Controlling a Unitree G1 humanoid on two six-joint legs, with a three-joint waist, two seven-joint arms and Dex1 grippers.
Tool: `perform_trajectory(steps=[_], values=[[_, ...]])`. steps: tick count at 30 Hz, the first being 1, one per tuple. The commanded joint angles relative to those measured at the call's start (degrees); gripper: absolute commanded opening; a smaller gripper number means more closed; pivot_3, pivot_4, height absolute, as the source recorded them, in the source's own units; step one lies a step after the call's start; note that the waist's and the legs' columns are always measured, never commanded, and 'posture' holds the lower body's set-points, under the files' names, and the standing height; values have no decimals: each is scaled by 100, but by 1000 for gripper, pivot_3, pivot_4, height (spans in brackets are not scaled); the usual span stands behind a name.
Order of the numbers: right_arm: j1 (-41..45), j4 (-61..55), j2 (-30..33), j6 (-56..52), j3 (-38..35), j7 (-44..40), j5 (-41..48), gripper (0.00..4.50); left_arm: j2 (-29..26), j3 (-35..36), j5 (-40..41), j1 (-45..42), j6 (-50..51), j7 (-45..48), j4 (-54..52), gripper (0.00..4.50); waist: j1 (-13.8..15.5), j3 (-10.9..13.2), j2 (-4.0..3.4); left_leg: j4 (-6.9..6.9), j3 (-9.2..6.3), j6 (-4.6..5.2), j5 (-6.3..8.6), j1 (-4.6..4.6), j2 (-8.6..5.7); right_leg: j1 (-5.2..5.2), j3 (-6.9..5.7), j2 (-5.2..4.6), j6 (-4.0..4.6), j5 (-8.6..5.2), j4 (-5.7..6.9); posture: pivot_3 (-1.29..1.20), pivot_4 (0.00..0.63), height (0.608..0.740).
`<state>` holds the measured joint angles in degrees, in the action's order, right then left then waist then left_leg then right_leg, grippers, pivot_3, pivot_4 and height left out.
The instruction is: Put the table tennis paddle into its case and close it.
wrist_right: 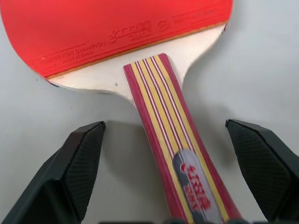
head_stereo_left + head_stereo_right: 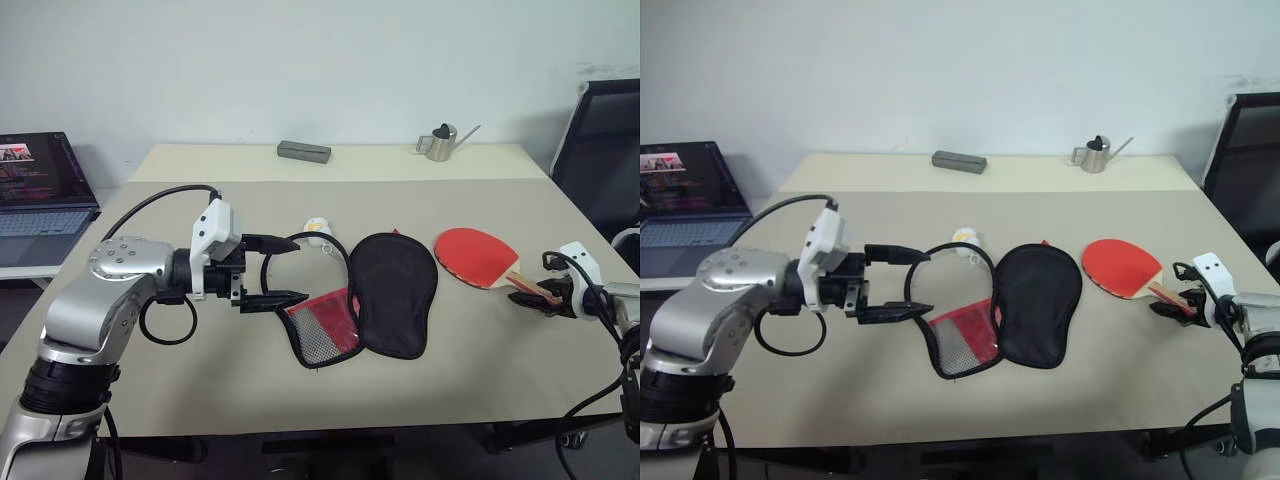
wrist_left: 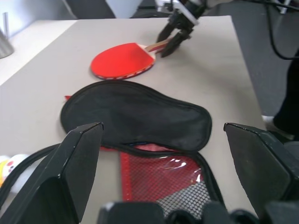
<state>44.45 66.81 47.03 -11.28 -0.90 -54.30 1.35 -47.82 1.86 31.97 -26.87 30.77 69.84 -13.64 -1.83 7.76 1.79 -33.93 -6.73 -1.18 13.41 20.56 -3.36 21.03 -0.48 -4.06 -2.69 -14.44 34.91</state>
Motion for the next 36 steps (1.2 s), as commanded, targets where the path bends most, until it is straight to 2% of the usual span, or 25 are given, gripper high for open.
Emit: perform_trajectory(steps=[1,3,6,13,15,20,24,31,34,36], values=[[106,205,-175,220,59,120,-161,4484,-58,-37,-37,-222,-120,96,-28,4500,-6,-5,17,0,2,0,0,-2,3,-1,1,0,11,-4,0,0,150,740],[112,269,-228,264,72,116,-212,4484,-59,-60,-74,-281,-134,139,12,4500,-15,0,36,-1,16,0,0,-12,11,-6,4,0,20,-6,0,0,150,740],[89,297,-272,328,82,94,-271,3916,-86,-59,-120,-318,-164,178,73,4500,-17,18,45,0,25,1,2,-66,14,-58,8,-1,25,-9,-2,0,150,740],[-113,189,-353,183,15,-209,-233,1637,-144,38,-156,-261,-203,206,148,4500,-14,22,64,0,16,2,4,-77,21,-82,9,-3,30,-13,-3,0,150,740],[-211,137,-365,173,-12,-249,-212,1200,-156,58,-150,-246,-203,194,155,4500,-13,18,72,0,6,2,4,-76,21,-81,6,-3,30,-13,-3,0,150,740],[-332,19,-431,150,-198,-117,-100,1140,-169,91,-141,-216,-191,140,155,4500,-12,16,77,0,-30,1,5,-77,21,-80,1,-2,36,-16,-3,0,150,740],[-314,-99,-519,-67,-622,-116,269,1138,-188,200,-119,-143,-176,71,155,4500,-17,20,81,0,-32,0,5,-76,21,-82,1,-2,39,-18,-3,0,150,740],[-191,-622,-454,-580,-1153,-5,749,1104,-322,527,-158,93,-209,-76,286,4500,-22,49,43,1,-28,0,5,-74,21,-76,3,-3,40,-18,-3,0,150,740],[-337,-1346,-429,-1022,-1180,52,875,1102,-397,712,-262,209,-318,-213,453,4500,-16,64,21,1,-26,0,5,-73,19,-74,4,-4,38,-18,-3,0,150,740],[-638,-2392,-463,-1571,-1195,160,1042,1102,-456,845,-320,272,-411,-264,568,4500,-1,74,4,1,-30,0,5,-66,17,-66,4,-5,35,-16,-3,0,150,740]])
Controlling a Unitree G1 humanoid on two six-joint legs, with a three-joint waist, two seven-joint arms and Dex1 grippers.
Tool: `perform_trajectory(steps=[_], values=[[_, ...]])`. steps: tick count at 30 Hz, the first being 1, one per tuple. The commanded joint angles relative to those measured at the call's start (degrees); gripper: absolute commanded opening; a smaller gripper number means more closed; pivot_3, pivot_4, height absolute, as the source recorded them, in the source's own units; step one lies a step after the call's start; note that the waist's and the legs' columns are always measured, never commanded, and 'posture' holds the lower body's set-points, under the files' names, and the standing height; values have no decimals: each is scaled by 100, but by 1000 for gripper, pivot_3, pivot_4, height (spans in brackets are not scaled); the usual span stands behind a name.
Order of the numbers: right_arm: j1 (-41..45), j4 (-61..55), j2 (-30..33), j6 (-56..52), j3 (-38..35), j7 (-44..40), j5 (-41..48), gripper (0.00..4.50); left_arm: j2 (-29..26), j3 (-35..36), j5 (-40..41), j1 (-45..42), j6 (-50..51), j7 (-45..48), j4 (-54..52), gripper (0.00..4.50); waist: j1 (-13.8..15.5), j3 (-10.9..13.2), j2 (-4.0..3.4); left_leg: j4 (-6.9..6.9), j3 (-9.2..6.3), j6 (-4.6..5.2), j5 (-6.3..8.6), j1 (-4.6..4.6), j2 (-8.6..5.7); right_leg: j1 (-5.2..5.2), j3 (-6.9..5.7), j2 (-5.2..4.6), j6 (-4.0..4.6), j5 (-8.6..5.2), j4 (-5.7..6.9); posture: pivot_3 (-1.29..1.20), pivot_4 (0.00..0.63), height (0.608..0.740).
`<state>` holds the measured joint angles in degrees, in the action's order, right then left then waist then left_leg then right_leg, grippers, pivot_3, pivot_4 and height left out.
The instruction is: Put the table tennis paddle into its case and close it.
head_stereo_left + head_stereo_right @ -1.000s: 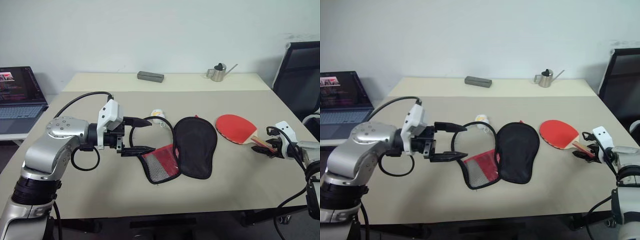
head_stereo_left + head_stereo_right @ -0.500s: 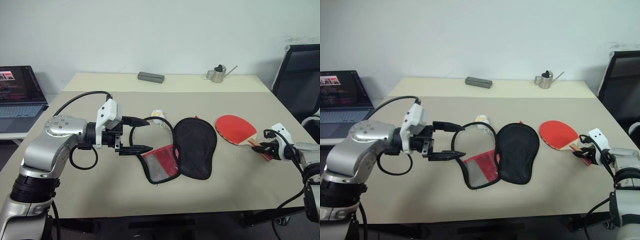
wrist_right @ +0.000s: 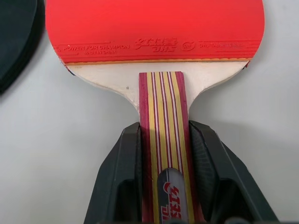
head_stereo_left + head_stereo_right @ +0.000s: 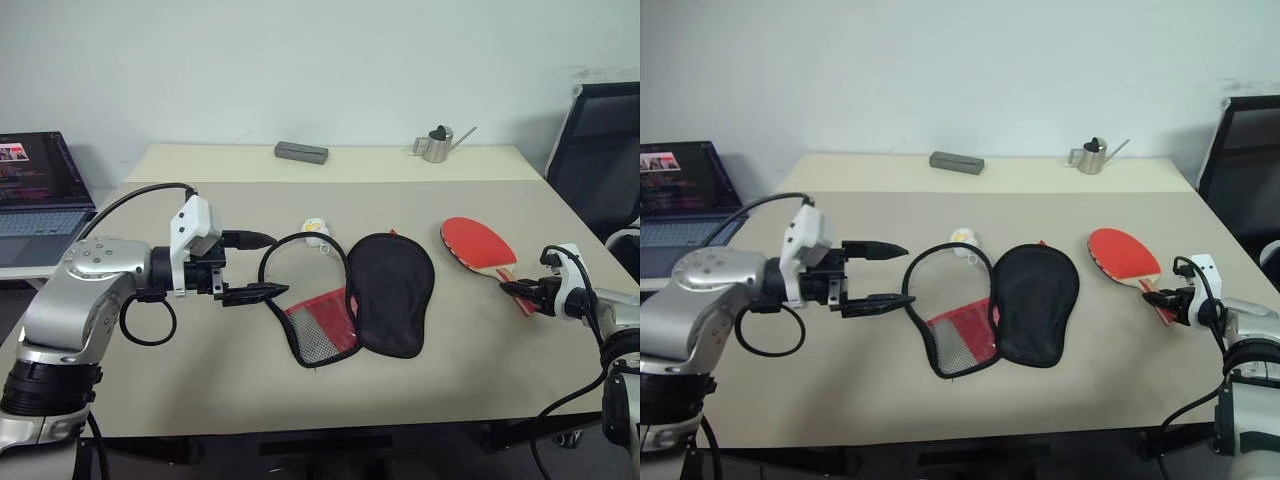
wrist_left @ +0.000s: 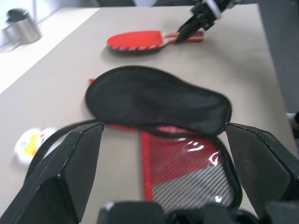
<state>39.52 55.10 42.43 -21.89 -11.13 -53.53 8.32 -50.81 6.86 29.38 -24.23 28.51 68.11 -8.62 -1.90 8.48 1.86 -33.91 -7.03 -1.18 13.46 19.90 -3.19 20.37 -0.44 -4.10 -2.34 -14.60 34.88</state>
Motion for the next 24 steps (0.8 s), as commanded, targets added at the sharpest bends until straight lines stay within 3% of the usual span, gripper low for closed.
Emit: perform_trajectory(steps=[1,6,10,17,24], values=[[-296,-1789,-35,-844,-214,191,453,1102,-183,405,-70,40,-215,-107,102,4500,10,3,-6,1,-4,0,0,6,0,5,-1,0,-2,1,0,0,150,740],[-884,-4861,-442,-2978,-459,1252,1029,1101,-301,679,-54,276,-340,-139,179,4500,19,5,-18,12,-12,-3,2,26,1,35,-3,-2,-23,11,3,0,150,740],[-1021,-6327,-902,-4273,-562,2046,1297,1101,-323,685,-46,405,-395,-81,170,4500,58,-3,-10,7,-21,-5,1,66,-2,87,-7,-4,-35,18,1,0,150,740],[-1254,-7957,-1924,-6288,-690,3048,1532,1099,-378,615,-81,270,-480,-10,344,4500,191,-6,-5,6,-31,-5,1,80,-10,106,-13,-10,-29,15,-2,0,150,740],[-1250,-8777,-2934,-7045,-663,3871,1279,1098,-383,504,-109,129,-565,107,483,4500,185,-3,-11,6,-35,-5,1,85,-13,115,-15,-10,-14,7,0,0,150,740]])
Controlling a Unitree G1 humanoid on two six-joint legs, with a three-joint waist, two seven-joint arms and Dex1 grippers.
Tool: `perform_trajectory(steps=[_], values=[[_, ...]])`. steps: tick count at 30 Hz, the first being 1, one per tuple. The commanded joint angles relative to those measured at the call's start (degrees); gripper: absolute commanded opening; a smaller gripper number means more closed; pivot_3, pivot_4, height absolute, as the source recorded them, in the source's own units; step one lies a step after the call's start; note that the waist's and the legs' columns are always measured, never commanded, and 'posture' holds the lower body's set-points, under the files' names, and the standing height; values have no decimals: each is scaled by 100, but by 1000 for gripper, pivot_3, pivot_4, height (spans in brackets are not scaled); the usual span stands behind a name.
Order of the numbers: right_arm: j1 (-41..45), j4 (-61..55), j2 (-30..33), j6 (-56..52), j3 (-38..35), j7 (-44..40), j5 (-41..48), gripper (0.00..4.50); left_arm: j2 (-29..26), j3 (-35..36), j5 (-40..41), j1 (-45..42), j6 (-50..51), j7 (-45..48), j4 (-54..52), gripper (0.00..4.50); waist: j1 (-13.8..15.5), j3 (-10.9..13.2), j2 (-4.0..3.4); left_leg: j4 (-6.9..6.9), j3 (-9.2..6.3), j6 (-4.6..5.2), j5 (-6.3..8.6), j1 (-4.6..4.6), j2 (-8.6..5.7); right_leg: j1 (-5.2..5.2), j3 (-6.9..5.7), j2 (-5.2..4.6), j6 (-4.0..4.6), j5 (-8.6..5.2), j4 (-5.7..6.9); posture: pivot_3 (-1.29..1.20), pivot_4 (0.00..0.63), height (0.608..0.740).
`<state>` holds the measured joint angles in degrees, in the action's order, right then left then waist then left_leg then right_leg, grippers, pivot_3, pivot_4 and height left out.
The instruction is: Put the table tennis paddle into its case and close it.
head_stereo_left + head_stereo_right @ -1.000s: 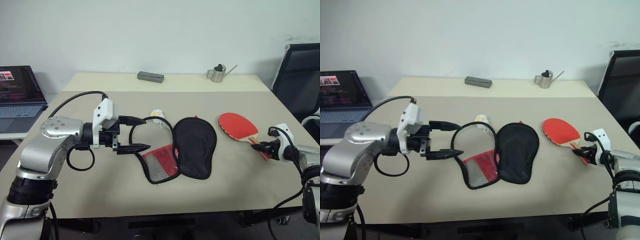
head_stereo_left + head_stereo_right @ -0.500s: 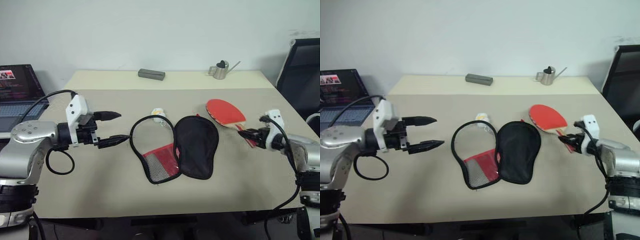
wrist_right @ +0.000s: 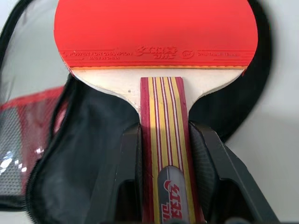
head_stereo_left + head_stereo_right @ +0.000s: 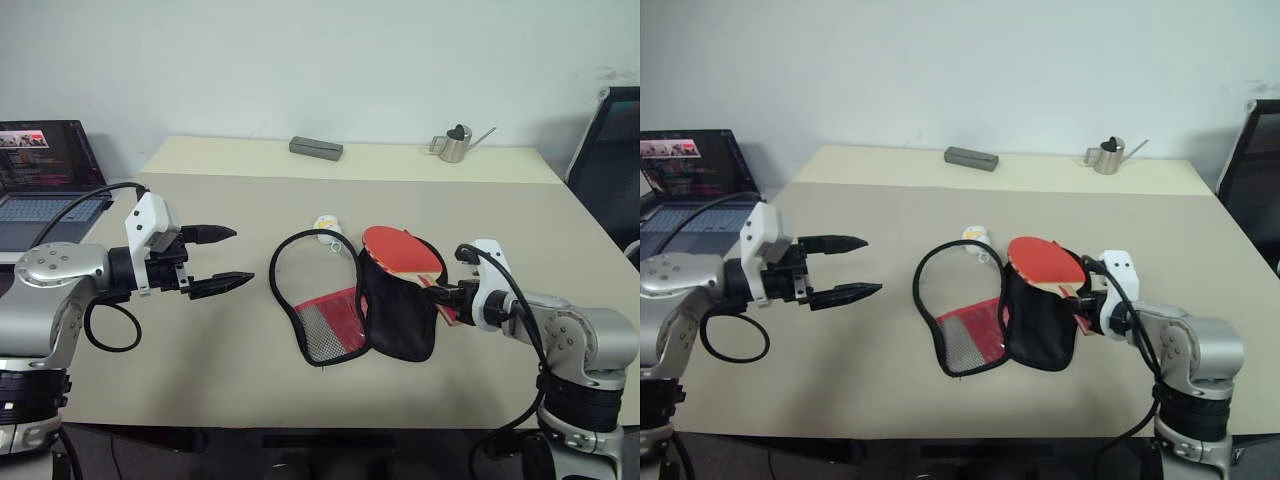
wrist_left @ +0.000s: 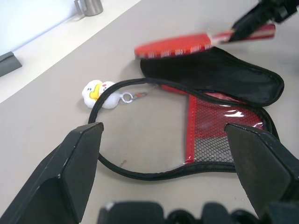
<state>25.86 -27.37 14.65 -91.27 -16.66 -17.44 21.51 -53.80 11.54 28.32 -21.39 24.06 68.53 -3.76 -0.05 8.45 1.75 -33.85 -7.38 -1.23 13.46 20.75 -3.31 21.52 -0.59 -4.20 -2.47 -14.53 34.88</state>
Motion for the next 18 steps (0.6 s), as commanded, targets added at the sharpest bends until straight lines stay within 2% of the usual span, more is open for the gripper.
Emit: perform_trajectory(steps=[1,4,13,18], values=[[60,-603,-266,-119,-89,374,-74,1098,-74,21,-10,-179,-130,77,16,4500,-1,0,0,0,-1,0,0,0,0,0,-1,0,-1,1,0,0,150,740],[-63,-683,-475,-123,-51,640,-188,1098,-31,-37,-45,-262,-161,105,68,4500,-1,-2,0,0,-1,0,0,-1,1,2,-2,2,-6,3,2,0,150,740],[-504,-1209,-442,-123,-4,843,20,1098,35,-207,-82,-436,-253,171,191,4500,-12,-3,1,1,-1,0,0,-2,0,1,-3,3,-20,11,2,0,150,740],[-447,-1243,-577,-123,39,1047,120,1098,85,-295,-100,-528,-300,205,268,4500,-27,-3,1,1,0,0,0,-3,1,1,-3,3,-20,11,2,0,150,740]])
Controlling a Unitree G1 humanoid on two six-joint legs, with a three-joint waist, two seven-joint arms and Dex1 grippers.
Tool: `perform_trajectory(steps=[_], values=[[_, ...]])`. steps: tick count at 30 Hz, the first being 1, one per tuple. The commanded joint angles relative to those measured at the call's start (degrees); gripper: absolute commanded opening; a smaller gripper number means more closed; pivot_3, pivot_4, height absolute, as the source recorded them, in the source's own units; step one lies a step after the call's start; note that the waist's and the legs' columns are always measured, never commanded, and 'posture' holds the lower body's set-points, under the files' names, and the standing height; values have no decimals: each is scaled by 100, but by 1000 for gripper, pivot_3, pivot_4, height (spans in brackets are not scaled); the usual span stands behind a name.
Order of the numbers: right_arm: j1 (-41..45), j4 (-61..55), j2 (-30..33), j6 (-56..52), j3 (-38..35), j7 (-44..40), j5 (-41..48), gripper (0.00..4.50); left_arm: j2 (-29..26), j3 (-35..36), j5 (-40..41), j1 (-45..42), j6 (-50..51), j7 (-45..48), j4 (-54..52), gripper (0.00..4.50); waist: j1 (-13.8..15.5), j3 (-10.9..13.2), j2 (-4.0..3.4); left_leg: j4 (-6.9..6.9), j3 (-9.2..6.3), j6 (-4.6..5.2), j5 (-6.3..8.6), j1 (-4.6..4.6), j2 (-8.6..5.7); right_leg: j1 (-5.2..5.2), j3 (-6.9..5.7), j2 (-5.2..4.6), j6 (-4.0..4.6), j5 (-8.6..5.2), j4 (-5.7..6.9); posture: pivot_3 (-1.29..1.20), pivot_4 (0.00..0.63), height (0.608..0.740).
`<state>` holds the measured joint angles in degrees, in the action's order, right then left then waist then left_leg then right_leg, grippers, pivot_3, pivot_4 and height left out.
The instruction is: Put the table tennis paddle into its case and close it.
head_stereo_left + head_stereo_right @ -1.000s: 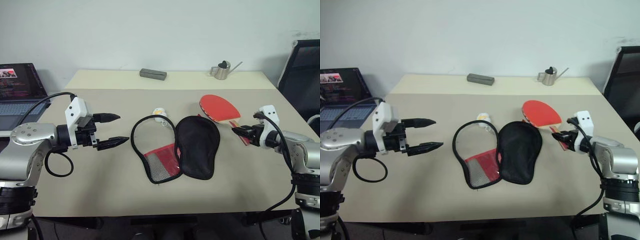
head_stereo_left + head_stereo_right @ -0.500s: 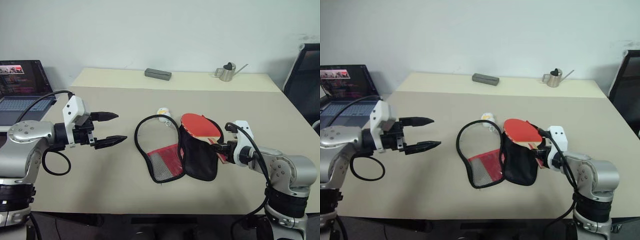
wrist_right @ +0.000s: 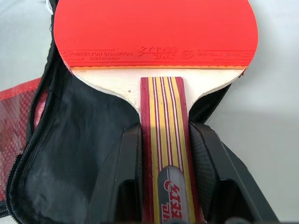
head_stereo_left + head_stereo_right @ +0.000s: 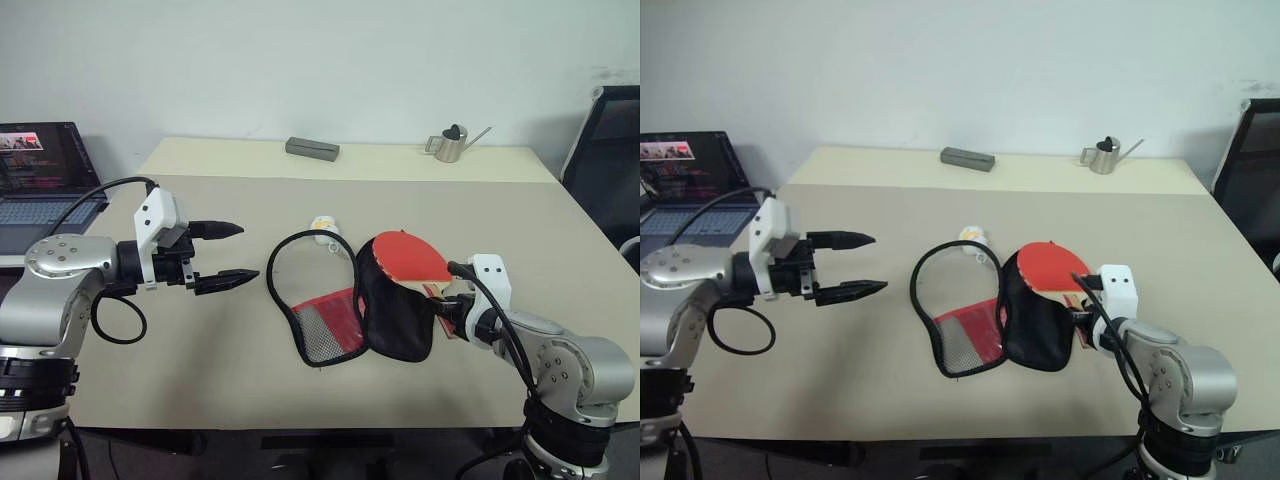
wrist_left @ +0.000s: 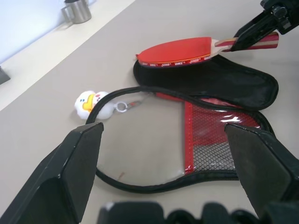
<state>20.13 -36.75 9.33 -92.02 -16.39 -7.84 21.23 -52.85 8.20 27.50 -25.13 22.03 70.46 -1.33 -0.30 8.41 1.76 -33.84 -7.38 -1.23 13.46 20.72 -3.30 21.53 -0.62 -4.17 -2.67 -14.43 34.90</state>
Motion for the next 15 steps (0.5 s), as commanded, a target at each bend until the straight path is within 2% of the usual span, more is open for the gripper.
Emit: perform_trajectory(steps=[1,15], values=[[123,-320,-92,-48,49,149,183,1098,0,21,-30,-186,-117,30,62,4500,-5,0,0,0,0,0,0,0,0,0,0,0,0,0,0,0,150,740],[-14,-359,-158,-48,246,625,508,1098,76,-71,-51,-261,-159,68,106,4500,-9,0,0,0,-1,0,0,1,0,1,1,1,0,0,0,0,150,740]])
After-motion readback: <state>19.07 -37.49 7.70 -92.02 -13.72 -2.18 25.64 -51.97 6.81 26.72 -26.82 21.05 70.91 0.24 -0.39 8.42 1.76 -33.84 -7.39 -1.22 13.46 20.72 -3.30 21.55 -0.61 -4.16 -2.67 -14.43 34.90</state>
